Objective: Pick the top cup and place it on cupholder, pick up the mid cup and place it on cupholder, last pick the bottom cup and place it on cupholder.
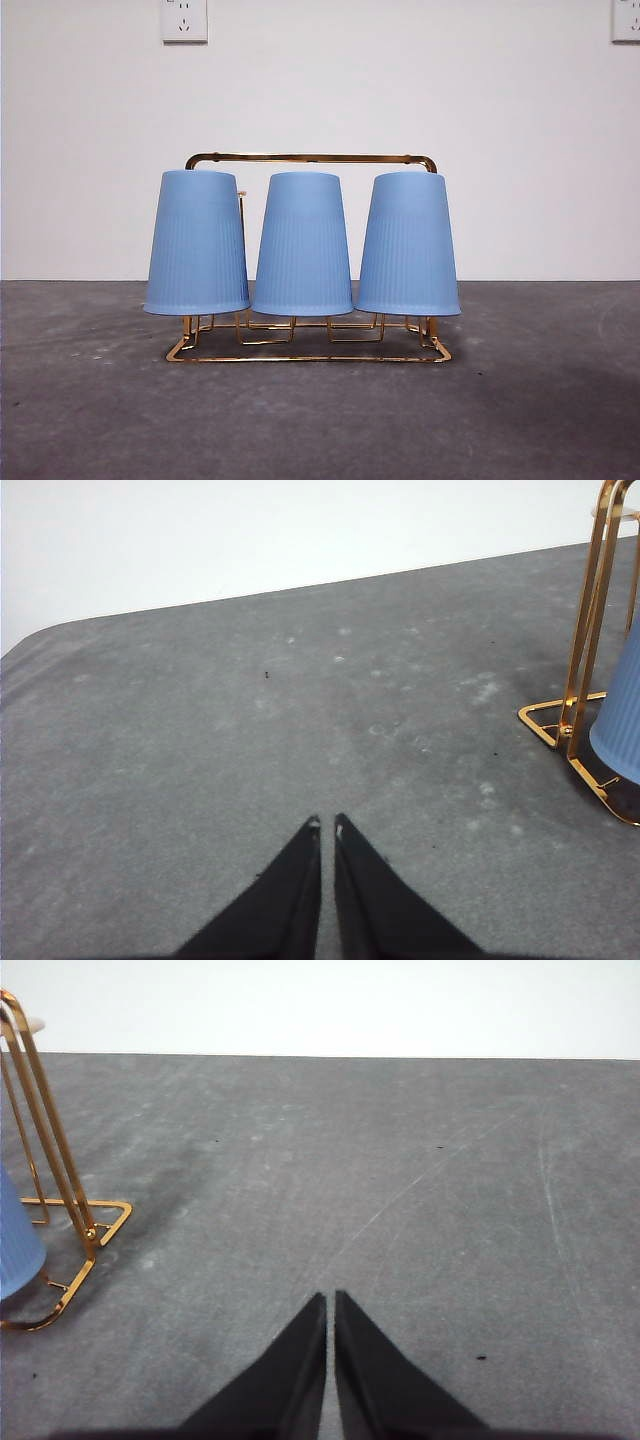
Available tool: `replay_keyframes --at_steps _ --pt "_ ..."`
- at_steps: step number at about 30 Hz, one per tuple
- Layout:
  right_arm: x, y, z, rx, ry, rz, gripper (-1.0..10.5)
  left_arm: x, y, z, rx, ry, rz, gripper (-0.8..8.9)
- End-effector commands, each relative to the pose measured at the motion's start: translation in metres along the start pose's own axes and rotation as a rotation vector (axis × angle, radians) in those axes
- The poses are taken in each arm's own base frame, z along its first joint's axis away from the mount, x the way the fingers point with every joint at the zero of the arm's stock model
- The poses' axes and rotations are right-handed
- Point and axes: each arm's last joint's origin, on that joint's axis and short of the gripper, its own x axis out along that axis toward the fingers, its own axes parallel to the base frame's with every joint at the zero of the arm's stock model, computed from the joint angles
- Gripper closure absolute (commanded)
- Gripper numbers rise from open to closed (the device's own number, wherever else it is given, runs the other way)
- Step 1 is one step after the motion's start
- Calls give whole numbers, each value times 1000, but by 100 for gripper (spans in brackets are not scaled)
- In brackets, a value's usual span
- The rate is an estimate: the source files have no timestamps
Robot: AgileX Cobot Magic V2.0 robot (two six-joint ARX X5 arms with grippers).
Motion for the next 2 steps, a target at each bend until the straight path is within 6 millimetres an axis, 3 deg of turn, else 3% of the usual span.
replay_keyframes --at_steps 1,2 --pt "0 0 0 10 -9 -1 940 2 -1 -7 -7 23 0 799" --pt "0 0 0 10 -9 -1 940 2 -1 -7 -7 23 0 798"
